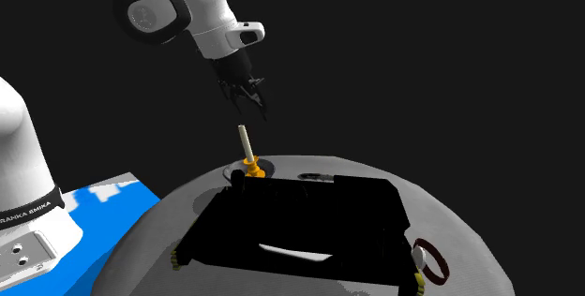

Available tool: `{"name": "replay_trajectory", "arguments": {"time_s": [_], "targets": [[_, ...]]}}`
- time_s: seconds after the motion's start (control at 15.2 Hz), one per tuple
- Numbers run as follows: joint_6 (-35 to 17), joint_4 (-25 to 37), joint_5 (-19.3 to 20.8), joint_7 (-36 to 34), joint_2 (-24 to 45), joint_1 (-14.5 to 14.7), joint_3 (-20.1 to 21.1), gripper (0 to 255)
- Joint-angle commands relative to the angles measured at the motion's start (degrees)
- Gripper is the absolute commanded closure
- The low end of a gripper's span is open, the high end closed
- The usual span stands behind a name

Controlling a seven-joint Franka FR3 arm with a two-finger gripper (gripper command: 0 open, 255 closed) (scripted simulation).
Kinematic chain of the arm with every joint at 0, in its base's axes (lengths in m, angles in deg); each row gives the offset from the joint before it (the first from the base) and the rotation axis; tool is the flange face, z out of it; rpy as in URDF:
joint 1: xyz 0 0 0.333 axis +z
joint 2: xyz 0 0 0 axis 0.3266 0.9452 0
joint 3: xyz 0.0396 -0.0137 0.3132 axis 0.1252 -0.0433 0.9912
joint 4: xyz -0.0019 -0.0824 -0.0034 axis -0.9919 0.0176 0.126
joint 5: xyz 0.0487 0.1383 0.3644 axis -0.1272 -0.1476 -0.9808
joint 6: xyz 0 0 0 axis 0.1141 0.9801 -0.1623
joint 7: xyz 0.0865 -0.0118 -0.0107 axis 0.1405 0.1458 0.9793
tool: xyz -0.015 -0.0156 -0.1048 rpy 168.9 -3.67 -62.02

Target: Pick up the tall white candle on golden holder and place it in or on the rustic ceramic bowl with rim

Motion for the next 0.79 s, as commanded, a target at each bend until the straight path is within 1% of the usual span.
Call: {"name": "replay_trajectory", "arguments": {"time_s": [0.0,0.13,0.26,0.73], "targets": [[0.00,0.00,0.00,0.00,0.00,0.00,0.00,0],[4.46,0.69,1.96,-1.45,-3.77,-2.56,2.28,0],[8.48,1.61,3.12,-2.35,-6.84,-4.32,3.98,0],[8.48,1.61,3.11,-2.34,-6.83,-4.34,3.99,0]]}}
